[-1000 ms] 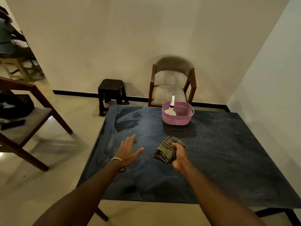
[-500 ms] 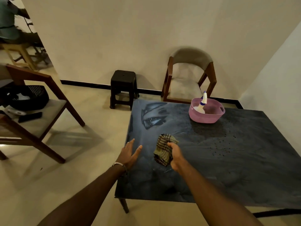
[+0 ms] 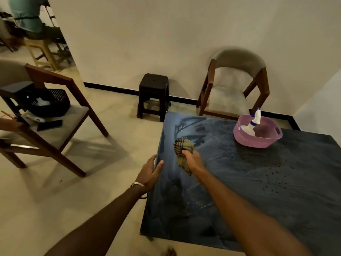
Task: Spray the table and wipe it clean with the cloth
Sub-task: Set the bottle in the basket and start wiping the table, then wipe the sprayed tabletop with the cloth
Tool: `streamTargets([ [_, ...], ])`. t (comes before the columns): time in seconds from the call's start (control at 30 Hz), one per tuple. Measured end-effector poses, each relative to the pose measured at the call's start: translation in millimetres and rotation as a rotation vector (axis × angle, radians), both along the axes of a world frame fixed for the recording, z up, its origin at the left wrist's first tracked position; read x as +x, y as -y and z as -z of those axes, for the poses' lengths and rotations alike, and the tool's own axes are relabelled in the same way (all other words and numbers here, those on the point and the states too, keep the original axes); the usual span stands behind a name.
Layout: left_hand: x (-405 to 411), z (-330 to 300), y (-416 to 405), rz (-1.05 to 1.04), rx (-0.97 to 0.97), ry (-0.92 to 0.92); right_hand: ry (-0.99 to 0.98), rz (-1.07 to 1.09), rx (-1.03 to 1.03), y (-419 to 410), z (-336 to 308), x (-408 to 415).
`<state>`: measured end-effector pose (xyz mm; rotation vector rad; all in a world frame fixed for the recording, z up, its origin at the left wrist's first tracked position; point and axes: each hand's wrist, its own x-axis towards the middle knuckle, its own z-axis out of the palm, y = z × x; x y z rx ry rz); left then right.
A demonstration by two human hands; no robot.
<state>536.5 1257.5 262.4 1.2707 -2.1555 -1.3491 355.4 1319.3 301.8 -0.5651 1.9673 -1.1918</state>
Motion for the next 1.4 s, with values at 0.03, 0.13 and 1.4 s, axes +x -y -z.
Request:
streamTargets([
  [0.03,-1,0,2,-0.014,0.003,-0.011,-0.106,-0.067,0.009,3,4,1],
  [0.13,1,5,-1,0.001,-0.013,-0.044,-0.451,-0.352,0.039,-8,29,10],
  [1.4,11,65,20,0.010,0.210,-0.032,-0.862,-0.727,0.487,-29,137,97],
])
